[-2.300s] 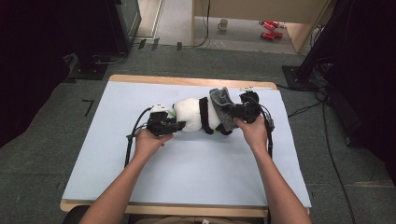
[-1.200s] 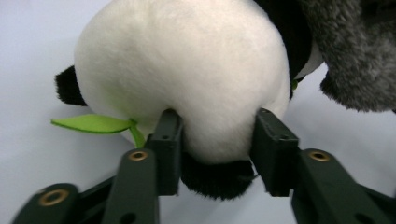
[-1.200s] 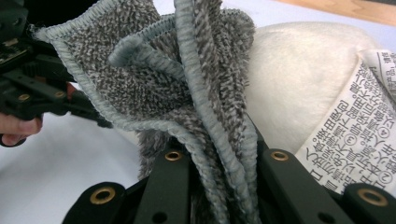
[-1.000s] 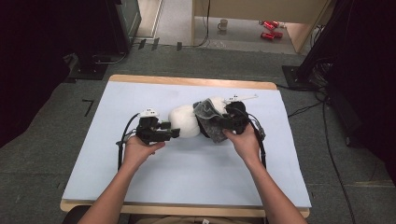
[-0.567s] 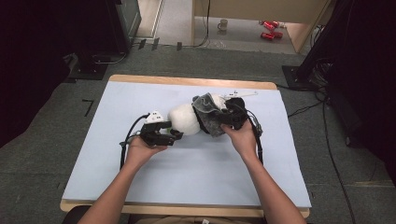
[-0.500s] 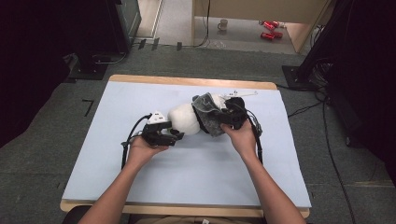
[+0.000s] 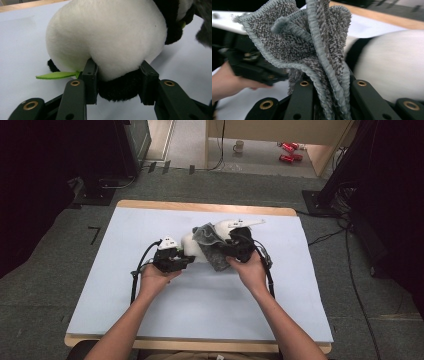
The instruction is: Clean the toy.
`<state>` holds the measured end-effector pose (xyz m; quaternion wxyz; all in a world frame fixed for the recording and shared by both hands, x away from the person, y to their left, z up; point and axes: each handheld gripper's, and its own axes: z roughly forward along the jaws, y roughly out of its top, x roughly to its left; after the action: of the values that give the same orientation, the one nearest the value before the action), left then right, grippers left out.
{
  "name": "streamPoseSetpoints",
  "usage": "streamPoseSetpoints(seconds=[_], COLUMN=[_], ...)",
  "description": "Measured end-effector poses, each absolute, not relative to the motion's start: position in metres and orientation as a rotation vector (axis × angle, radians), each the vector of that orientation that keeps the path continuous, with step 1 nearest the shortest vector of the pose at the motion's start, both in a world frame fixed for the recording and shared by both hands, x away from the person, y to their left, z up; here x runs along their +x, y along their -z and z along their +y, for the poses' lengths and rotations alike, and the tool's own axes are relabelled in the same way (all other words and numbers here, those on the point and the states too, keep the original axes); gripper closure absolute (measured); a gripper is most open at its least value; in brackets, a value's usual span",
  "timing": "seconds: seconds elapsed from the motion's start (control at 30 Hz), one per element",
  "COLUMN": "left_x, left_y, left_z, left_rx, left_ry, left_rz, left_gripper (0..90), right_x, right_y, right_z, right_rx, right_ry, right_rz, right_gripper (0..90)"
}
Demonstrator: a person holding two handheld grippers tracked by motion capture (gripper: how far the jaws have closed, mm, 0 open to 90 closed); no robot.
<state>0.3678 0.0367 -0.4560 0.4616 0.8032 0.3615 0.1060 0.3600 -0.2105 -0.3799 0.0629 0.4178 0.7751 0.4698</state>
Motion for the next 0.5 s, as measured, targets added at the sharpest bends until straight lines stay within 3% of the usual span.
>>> streamPoseSetpoints(seconds=[0.2,0.5], left_x=[0.365,0.367], left_y=[0.451,0.452], left_z=[0.034,0.034], left_rx=[1.961,1.963], left_ry=[-0.201,-0.186], left_rz=[0.922,0.957], left_gripper=[62.8,64.8], right_x=[0.358,0.365], right_y=[0.401,0.411], right_z=[-0.187,-0.202], right_rx=[1.259,1.235], right_ry=[-1.386,-1.316], right_rz=[2.441,2.408], right_gripper=[79.0,78.9])
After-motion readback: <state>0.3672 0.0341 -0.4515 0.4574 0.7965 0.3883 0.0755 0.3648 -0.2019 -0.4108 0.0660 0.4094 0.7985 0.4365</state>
